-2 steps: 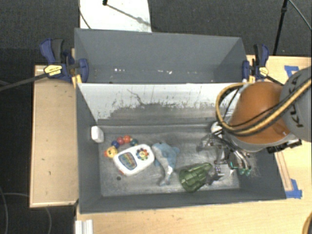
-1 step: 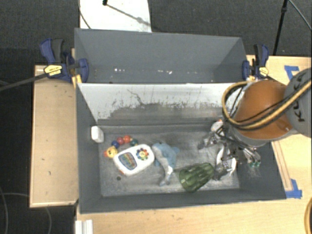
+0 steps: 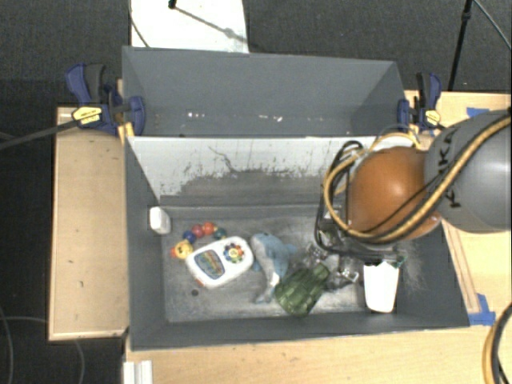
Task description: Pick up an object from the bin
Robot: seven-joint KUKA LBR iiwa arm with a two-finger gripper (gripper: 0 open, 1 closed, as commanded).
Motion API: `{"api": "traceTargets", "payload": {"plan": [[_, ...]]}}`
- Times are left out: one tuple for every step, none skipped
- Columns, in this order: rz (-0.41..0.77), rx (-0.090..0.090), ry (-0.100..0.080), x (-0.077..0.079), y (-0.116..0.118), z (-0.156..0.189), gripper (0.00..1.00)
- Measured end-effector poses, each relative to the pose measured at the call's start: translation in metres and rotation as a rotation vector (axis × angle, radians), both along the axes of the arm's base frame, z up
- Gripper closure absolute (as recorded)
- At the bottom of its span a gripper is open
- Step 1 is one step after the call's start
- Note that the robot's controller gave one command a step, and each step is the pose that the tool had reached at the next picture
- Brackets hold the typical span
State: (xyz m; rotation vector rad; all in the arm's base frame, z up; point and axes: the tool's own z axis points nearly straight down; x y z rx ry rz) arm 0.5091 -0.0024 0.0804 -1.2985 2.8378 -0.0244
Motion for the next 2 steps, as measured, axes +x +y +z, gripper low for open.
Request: {"api": "traceTargets", "payload": {"plan": [[0.000,0.000,0.000,0.000,0.000,0.000,1.00],[0.013,0.008,0.025,-0.006,-0.010,0.037,1.00]]}}
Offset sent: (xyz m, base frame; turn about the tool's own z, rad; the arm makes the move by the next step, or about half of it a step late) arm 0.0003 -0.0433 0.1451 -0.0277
